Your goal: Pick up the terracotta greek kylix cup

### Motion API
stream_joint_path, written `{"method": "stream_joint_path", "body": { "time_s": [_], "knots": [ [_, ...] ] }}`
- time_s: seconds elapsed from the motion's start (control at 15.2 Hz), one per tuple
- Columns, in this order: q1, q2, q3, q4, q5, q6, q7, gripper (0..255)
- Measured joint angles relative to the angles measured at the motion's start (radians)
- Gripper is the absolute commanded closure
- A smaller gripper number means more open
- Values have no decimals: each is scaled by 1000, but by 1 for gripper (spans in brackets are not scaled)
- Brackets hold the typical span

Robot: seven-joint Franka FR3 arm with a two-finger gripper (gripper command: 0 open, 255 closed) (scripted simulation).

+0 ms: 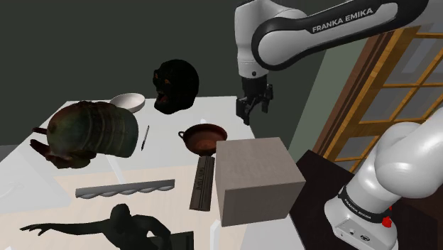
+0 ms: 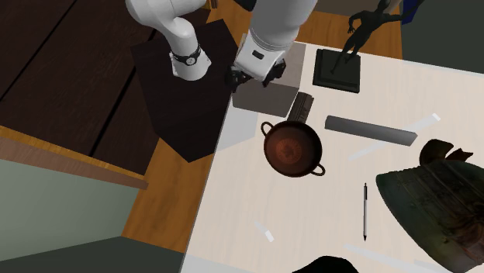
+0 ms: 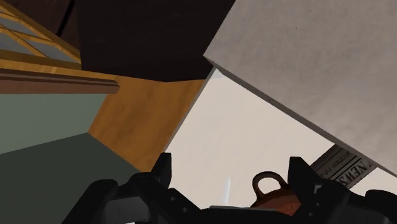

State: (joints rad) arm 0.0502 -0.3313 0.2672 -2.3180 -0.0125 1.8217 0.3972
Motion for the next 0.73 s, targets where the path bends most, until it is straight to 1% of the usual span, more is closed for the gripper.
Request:
{"method": "stream_joint_path", "body": {
  "time_s": [0.2, 0.4, 0.73],
  "knots": [
    [7, 106, 40, 45, -23, 64, 63, 0],
    [15, 213, 72, 113, -60, 103, 124, 0],
    [38, 410, 105, 249, -150, 154, 227, 0]
  ]
}}
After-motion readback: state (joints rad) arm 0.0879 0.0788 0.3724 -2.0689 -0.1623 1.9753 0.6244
